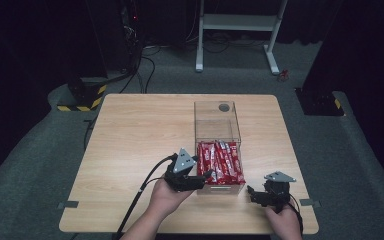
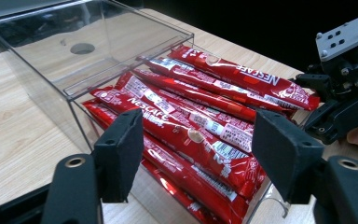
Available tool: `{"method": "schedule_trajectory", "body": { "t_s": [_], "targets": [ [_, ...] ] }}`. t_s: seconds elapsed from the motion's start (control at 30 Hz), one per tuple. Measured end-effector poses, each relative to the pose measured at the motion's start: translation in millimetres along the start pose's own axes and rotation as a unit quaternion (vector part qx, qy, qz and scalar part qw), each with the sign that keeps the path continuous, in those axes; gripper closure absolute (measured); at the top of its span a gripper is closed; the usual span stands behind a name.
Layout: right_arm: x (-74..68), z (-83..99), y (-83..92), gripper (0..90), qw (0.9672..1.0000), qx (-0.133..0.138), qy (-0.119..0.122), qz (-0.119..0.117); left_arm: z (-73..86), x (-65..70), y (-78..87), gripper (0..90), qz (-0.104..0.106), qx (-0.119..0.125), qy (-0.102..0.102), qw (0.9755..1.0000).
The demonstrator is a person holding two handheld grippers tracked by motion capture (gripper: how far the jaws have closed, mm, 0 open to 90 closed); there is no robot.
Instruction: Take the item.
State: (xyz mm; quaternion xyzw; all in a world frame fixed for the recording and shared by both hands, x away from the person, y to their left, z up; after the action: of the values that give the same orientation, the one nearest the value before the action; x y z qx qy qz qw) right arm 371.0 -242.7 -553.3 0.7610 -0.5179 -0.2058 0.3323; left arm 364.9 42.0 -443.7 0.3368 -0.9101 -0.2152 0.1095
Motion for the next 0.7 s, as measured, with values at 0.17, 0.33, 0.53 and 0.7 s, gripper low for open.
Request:
{"method": "schedule_trajectory", "body": {
  "t_s": [0.17,0.33,0.53,0.7],
  "targets": [
    [0.0,0.0,0.0,8.0,1.0,0.0,0.0,0.0,-0.2,4.9,-8.9,39.9,0.002,-0.012,-0.004,0.9999],
    [0.0,0.0,0.0,8.0,1.0,0.0,0.0,0.0,1.9,7.2,-16.7,46.5,-0.007,-0.021,-0.007,0.9997],
    [0.0,0.2,0.1,8.0,1.0,0.0,0.001,-0.001,11.4,5.4,-22.4,54.4,-0.022,-0.037,-0.006,0.999],
    [-0.1,0.2,0.2,7.9,1.0,0.0,0.002,-0.001,16.2,3.6,-20.4,62.4,-0.019,-0.04,0.0,0.999]
  ]
}}
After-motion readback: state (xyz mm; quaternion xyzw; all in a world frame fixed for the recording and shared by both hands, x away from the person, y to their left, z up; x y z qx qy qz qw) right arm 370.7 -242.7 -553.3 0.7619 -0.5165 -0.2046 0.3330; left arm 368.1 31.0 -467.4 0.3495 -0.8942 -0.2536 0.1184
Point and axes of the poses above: each handheld gripper's, and its own axes: y roughly backward along the jaws, z roughly out of its underside, x roughly to its right, the point moved 4 cm from there along -y, roughly forward along the jaws, and after that the axes turned 2 degrees about z, right-handed, at the moved point
